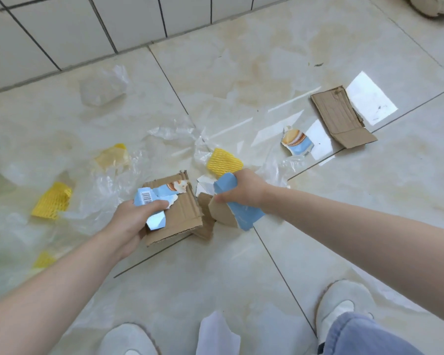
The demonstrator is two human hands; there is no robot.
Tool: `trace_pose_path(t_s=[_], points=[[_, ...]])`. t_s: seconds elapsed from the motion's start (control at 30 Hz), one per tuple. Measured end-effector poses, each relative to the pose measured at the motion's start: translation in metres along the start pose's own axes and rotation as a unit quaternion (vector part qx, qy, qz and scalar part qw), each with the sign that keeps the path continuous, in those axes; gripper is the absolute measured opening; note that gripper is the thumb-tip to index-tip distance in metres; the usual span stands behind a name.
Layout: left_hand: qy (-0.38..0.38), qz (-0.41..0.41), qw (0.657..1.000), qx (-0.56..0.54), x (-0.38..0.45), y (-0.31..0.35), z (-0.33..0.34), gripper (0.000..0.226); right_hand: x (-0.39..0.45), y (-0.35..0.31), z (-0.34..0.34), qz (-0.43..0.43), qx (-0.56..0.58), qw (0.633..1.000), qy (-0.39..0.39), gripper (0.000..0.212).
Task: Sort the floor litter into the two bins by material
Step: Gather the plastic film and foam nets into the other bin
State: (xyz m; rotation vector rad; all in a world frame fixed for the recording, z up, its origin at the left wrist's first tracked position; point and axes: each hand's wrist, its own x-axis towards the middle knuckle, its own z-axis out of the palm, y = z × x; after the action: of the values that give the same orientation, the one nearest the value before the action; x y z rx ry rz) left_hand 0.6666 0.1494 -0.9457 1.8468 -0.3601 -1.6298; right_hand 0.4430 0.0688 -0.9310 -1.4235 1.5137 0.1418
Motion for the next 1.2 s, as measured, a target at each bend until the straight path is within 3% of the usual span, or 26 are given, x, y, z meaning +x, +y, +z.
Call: trace_pose_path(t_s=[0.23,0.43,0.53,0.77,0.97,1.07,1.2], points=[[-0.001,-0.042,0.991,-0.123,-0.006,-0.015,0.026,0.023,0.018,-0.009,0.018,0.029,0.037,0.998,0.033,0.046],[0.021,-0.046,0.985,-0.163,-0.007,-0.017,0.032,0.029,0.017,-0.005,0.02,0.049,0.174,0.984,0.004,0.033],[0.024,-0.049,0.984,-0.172,-0.008,-0.018,0.032,0.029,0.017,-0.003,0.025,0.082,0.224,0.971,-0.002,0.055],[0.018,-0.045,0.988,-0.15,-0.014,-0.026,0.037,0.018,0.013,0.005,0.014,0.103,0.277,0.954,-0.041,0.061],[0.004,-0.041,0.991,-0.131,-0.016,-0.028,0.022,0.021,0.011,0.005,0.011,0.099,0.325,0.935,-0.105,0.044],[0.01,-0.039,0.993,-0.115,-0.016,-0.029,0.013,0.022,0.011,0.005,0.013,0.097,0.321,0.935,-0.114,0.032],[0.017,-0.035,0.994,-0.101,-0.015,-0.027,0.002,0.024,0.012,0.008,0.014,0.095,0.303,0.942,-0.11,0.03]])
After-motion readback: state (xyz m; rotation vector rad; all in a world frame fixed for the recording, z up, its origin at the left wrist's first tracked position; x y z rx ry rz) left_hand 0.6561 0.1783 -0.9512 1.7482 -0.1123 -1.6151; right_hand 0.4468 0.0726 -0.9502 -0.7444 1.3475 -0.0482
